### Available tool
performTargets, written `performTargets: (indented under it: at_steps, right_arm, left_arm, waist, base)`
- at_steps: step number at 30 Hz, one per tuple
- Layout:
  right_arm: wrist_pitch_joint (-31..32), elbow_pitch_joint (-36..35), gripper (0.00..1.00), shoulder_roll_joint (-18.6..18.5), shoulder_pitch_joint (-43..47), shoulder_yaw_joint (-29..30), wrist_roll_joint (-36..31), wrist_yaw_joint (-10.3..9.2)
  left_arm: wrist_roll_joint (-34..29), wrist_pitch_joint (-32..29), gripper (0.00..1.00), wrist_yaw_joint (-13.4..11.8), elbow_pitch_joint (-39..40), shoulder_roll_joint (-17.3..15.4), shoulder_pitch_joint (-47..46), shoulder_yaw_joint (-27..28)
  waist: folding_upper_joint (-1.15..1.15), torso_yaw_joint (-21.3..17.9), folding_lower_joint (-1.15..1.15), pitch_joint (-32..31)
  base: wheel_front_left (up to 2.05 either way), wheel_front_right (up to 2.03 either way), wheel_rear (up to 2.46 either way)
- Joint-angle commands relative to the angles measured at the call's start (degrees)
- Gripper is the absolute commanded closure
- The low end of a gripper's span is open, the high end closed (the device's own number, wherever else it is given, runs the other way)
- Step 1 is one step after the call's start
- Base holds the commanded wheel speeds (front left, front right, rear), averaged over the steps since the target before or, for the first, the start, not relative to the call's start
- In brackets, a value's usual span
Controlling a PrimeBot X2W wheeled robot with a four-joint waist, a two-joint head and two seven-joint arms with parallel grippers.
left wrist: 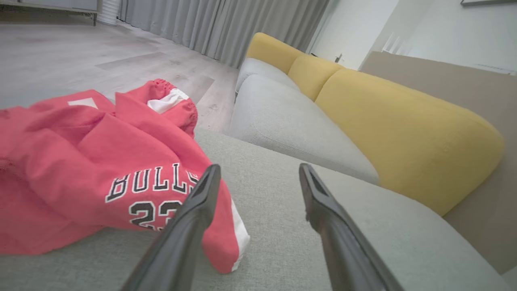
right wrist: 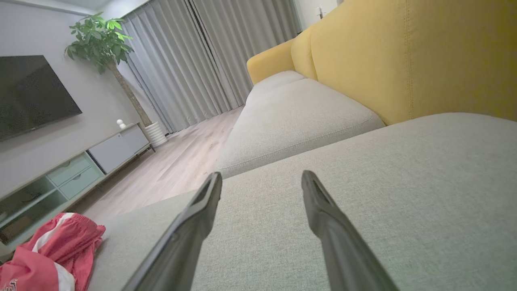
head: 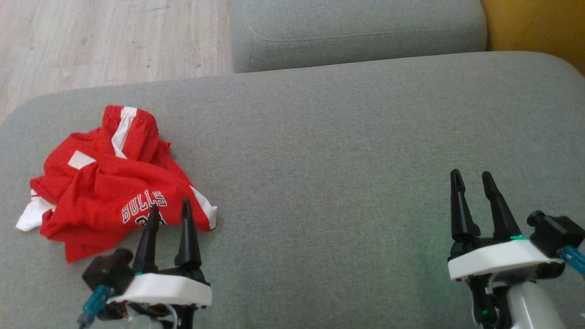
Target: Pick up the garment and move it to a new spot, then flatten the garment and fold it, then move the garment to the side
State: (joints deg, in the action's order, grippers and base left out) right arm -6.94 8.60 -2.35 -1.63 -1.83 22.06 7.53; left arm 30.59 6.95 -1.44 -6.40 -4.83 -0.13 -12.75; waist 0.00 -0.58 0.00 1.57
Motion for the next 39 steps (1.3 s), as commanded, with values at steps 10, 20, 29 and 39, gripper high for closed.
performTargets:
  at_steps: [10, 20, 29, 39]
  right_arm:
    - [-2.4, -3.6, 0.0, -0.4, -2.4, -2.1, -9.6, -0.03]
    - [-4.1, -4.2, 0.0, -0.5, -2.7, -3.8, -18.1, -0.03]
    - [-5.6, -5.4, 0.0, -0.5, -2.5, -5.7, -19.7, -0.04]
    - [-7.1, -3.9, 0.0, -0.5, -0.5, -4.9, -10.5, -0.04]
  left_arm:
    - [-8.0, 2.4, 0.0, -3.6, 1.1, -2.2, -3.9, -2.9]
    - [-15.4, 4.1, 0.0, -6.6, 1.2, -4.4, -5.0, -7.9]
    - [-17.6, 5.6, 0.0, -8.9, 3.4, -3.9, -5.2, -9.4]
    - [-17.8, 7.1, 0.0, -3.9, 5.4, -0.8, -2.0, -4.4]
  waist:
    - [0.0, 0.1, 0.0, 0.1]
    - [0.0, -0.1, 0.0, 0.2]
    - [0.0, -0.3, 0.0, 0.1]
    - [0.0, -0.3, 0.0, -0.5]
  base:
    - [0.0, 0.0, 0.0]
    - [0.0, 0.0, 0.0]
    - [0.0, 0.0, 0.0]
    - [0.0, 0.0, 0.0]
